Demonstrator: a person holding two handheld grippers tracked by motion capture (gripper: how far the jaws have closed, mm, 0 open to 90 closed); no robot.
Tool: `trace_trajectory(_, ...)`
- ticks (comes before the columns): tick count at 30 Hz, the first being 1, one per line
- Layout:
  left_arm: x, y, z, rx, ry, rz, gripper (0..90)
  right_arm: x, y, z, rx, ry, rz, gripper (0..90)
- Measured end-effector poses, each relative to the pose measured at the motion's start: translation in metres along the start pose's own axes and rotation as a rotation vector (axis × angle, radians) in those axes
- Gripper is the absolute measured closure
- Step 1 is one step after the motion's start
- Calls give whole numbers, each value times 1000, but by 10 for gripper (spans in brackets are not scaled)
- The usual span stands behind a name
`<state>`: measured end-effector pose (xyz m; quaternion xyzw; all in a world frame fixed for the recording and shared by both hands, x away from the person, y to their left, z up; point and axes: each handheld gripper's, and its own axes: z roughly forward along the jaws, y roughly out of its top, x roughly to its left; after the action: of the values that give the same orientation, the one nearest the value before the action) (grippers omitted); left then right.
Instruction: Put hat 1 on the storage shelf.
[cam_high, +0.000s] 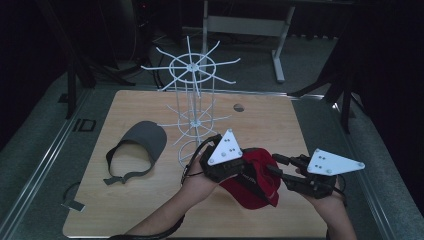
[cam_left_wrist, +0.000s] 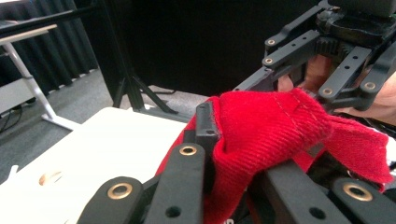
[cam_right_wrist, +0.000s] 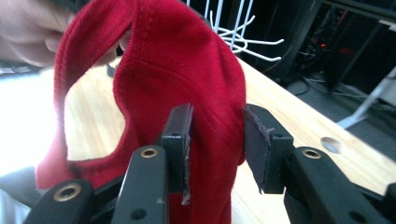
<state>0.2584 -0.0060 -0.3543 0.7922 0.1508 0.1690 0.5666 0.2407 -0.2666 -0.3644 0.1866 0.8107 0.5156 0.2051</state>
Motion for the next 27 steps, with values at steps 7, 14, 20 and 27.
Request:
trace_trajectory(7, 0, -5, 3, 7, -15, -8, 870, 7, 2, 6, 68, 25, -68, 875)
trace_trajectory(14, 1, -10, -2, -2, -81, 5, 866, -2, -1, -4, 2, 135, 20, 883)
trace_trajectory(20, 0, -11, -3, 6, -106, 28, 852, -10, -3, -9, -20, 165, 73, 883)
trace_trajectory(27, 0, -15, -6, 13, -82, 31, 539, -12, 4, -16, -57, 138, 113, 884)
